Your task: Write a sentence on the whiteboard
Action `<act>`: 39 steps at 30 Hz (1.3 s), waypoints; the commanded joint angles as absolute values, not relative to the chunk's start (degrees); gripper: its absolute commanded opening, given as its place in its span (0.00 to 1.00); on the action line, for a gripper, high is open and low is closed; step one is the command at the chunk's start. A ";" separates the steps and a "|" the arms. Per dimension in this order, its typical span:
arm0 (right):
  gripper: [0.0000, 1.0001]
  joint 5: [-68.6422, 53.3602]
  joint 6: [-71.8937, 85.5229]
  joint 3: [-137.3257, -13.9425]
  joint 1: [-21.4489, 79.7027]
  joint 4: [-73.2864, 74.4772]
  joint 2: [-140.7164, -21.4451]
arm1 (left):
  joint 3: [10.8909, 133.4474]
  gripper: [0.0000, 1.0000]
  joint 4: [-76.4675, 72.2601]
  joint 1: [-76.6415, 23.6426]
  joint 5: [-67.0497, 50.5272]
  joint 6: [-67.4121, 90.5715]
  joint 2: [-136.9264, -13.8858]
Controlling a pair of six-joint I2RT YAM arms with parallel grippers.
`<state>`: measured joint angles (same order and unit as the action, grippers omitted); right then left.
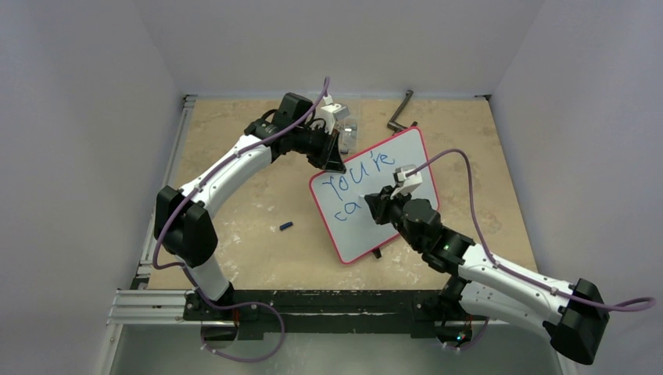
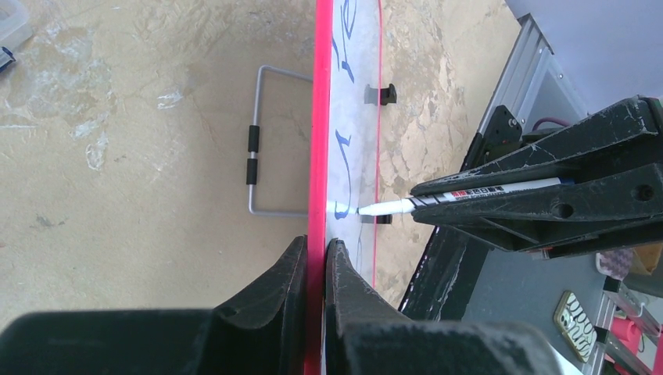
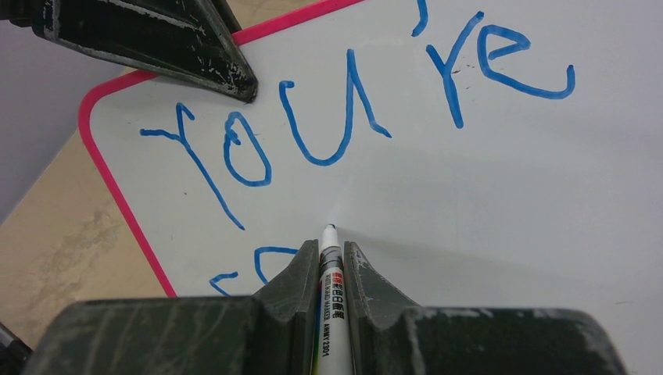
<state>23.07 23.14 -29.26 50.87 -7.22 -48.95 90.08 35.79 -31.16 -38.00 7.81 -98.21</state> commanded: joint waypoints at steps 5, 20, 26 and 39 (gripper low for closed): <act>0.00 24.28 28.32 -27.79 50.63 -1.60 -49.03 | 90.00 0.00 34.10 -30.73 -33.20 5.89 -95.27; 0.00 22.85 34.38 -24.84 50.63 6.01 -46.84 | 90.00 0.00 34.00 -30.68 -33.08 5.98 -95.18; 0.00 22.47 32.96 -28.24 50.63 9.10 -44.54 | 90.00 0.00 33.99 -30.73 -33.13 5.98 -95.19; 0.00 19.14 27.82 -33.55 50.62 0.66 -42.30 | 89.80 0.00 33.82 -30.73 -32.47 6.37 -95.20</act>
